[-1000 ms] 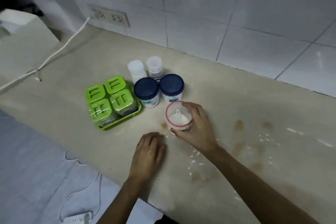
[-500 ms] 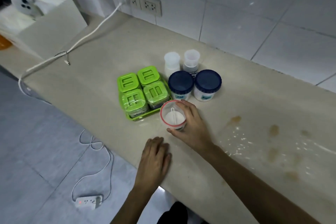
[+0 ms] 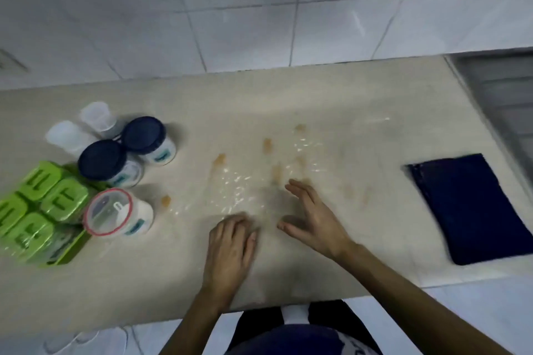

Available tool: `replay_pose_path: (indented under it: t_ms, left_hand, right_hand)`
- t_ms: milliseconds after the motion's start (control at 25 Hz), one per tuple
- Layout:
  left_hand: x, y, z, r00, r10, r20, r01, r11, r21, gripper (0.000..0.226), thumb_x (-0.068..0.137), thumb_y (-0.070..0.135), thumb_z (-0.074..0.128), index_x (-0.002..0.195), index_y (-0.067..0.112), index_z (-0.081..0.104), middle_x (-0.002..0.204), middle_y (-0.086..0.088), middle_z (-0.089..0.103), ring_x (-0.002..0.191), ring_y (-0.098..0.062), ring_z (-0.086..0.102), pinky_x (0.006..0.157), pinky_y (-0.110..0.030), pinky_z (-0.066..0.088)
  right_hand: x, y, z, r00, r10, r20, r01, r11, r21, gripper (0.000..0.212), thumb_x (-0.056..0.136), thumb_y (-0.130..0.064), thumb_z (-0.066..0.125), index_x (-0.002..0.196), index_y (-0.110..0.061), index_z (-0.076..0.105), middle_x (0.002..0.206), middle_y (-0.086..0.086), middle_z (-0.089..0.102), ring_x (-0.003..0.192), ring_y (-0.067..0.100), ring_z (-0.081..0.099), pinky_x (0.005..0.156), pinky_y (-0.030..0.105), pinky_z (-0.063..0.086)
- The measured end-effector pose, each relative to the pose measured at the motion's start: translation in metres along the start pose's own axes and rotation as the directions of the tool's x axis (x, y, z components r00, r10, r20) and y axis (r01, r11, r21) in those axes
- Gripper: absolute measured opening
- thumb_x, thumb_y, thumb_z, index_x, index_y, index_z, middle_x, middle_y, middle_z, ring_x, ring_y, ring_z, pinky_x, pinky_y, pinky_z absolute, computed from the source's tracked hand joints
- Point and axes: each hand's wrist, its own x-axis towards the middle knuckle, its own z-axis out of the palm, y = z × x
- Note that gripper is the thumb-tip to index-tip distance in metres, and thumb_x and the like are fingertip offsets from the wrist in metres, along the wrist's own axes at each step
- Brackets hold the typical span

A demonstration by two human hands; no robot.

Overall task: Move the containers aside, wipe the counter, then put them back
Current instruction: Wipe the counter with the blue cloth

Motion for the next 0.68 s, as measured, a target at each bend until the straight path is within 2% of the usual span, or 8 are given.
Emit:
replay_pose_path:
  t_ms: [200, 360, 440, 520, 600, 680]
  left_hand:
    - [0.043, 0.112, 0.053, 0.971, 0.226, 0.075, -0.227, 0.974, 0.014, 0.037, 0.092, 0.036, 0.042, 0.107, 0.012, 0.066, 0.107, -0.006, 0.066, 0.103, -0.019, 0.050, 0.090, -0.030, 0.035]
    - [0.064, 0.193, 0.090, 0.930, 0.358, 0.086, -0.358, 0.934, -0.010, 0.032, 0.091, 0.035, 0.045, 0.104, 0.014, 0.065, 0.104, -0.005, 0.065, 0.100, -0.018, 0.051, 0.088, -0.029, 0.037]
    - [0.073, 0.226, 0.107, 0.913, 0.398, 0.088, -0.397, 0.917, -0.022, 0.029, 0.090, 0.034, 0.046, 0.103, 0.015, 0.064, 0.103, -0.004, 0.065, 0.099, -0.017, 0.049, 0.088, -0.029, 0.036]
    - [0.079, 0.246, 0.120, 0.900, 0.424, 0.101, -0.423, 0.906, -0.029, 0.029, 0.090, 0.032, 0.046, 0.104, 0.015, 0.063, 0.103, -0.004, 0.065, 0.099, -0.016, 0.049, 0.087, -0.028, 0.036]
    - [0.080, 0.254, 0.127, 0.896, 0.427, 0.124, -0.427, 0.904, -0.028, 0.029, 0.091, 0.032, 0.045, 0.105, 0.014, 0.062, 0.104, -0.004, 0.064, 0.100, -0.016, 0.049, 0.088, -0.028, 0.036]
    - [0.079, 0.251, 0.129, 0.903, 0.410, 0.127, -0.410, 0.912, -0.025, 0.029, 0.092, 0.032, 0.044, 0.107, 0.014, 0.061, 0.105, -0.004, 0.063, 0.101, -0.017, 0.051, 0.090, -0.030, 0.037]
  right_hand:
    - [-0.080, 0.075, -0.072, 0.973, 0.198, -0.121, -0.188, 0.978, 0.086, 0.076, 0.081, -0.057, 0.061, 0.141, -0.019, 0.036, 0.151, -0.004, 0.027, 0.140, 0.006, 0.027, 0.113, 0.026, 0.030]
    - [-0.121, 0.127, -0.122, 0.947, 0.250, -0.204, -0.253, 0.967, 0.011, 0.068, 0.086, -0.055, 0.055, 0.141, -0.020, 0.037, 0.152, -0.004, 0.028, 0.137, 0.008, 0.031, 0.111, 0.026, 0.033]
    - [-0.138, 0.155, -0.144, 0.929, 0.240, -0.282, -0.276, 0.956, -0.095, 0.058, 0.090, -0.049, 0.052, 0.138, -0.017, 0.042, 0.151, 0.002, 0.034, 0.136, 0.014, 0.036, 0.111, 0.034, 0.036]
    - [-0.147, 0.183, -0.160, 0.921, 0.203, -0.331, -0.298, 0.917, -0.265, 0.053, 0.093, -0.045, 0.047, 0.137, -0.016, 0.045, 0.151, 0.010, 0.036, 0.140, 0.024, 0.032, 0.112, 0.048, 0.033]
    - [-0.150, 0.207, -0.175, 0.916, 0.271, -0.296, -0.376, 0.836, -0.400, 0.057, 0.093, -0.049, 0.041, 0.144, -0.022, 0.036, 0.155, 0.016, 0.025, 0.145, 0.031, 0.018, 0.114, 0.058, 0.022]
    - [-0.147, 0.224, -0.183, 0.912, 0.342, -0.224, -0.409, 0.746, -0.526, 0.064, 0.093, -0.059, 0.032, 0.150, -0.033, 0.019, 0.159, 0.017, 0.009, 0.147, 0.036, 0.004, 0.113, 0.066, 0.011]
